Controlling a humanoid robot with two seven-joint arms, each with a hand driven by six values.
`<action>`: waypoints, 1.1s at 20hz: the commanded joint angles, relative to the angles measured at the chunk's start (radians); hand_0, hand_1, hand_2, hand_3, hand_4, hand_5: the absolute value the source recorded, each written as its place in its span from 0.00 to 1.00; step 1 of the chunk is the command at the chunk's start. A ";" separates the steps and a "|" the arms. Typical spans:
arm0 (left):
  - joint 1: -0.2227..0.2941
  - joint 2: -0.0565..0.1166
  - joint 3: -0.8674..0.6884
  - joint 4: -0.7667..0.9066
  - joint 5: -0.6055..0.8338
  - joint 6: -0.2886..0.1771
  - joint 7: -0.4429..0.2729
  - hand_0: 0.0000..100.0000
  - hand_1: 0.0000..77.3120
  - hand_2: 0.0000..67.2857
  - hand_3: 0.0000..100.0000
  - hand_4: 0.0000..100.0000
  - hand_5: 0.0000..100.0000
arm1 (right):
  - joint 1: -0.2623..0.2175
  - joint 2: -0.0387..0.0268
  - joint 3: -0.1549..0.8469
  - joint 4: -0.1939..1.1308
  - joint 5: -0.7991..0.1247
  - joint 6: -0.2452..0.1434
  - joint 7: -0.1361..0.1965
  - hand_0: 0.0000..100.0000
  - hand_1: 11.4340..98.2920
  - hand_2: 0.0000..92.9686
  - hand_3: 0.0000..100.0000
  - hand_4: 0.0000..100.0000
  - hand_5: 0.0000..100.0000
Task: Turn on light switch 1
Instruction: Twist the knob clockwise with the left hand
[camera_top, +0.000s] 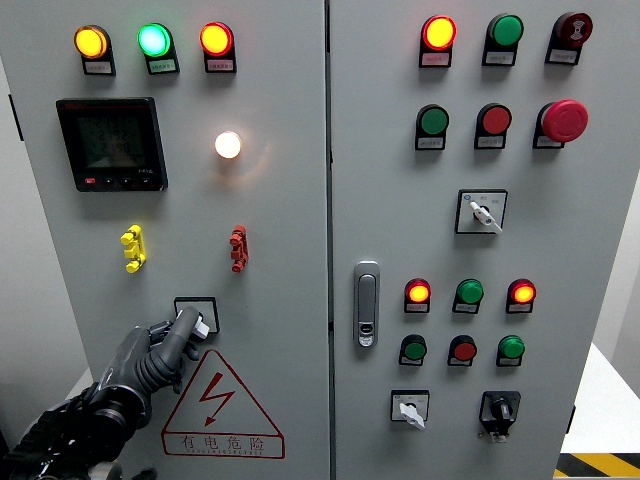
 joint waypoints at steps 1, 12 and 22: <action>0.009 -0.002 0.000 -0.007 -0.002 0.000 -0.003 0.46 0.45 0.74 0.83 1.00 0.93 | 0.000 0.0005 0.000 0.000 0.000 0.000 0.000 0.00 0.09 0.00 0.20 0.19 0.10; 0.017 -0.003 0.000 -0.016 0.000 0.000 -0.005 0.00 0.54 0.73 0.80 1.00 0.88 | 0.000 0.0005 0.000 0.000 0.000 0.000 0.000 0.00 0.10 0.00 0.20 0.19 0.10; 0.064 -0.006 -0.008 -0.032 -0.002 0.000 -0.008 0.00 0.57 0.71 0.77 0.98 0.83 | 0.000 -0.0010 0.001 0.000 0.000 0.000 0.000 0.00 0.09 0.00 0.20 0.19 0.10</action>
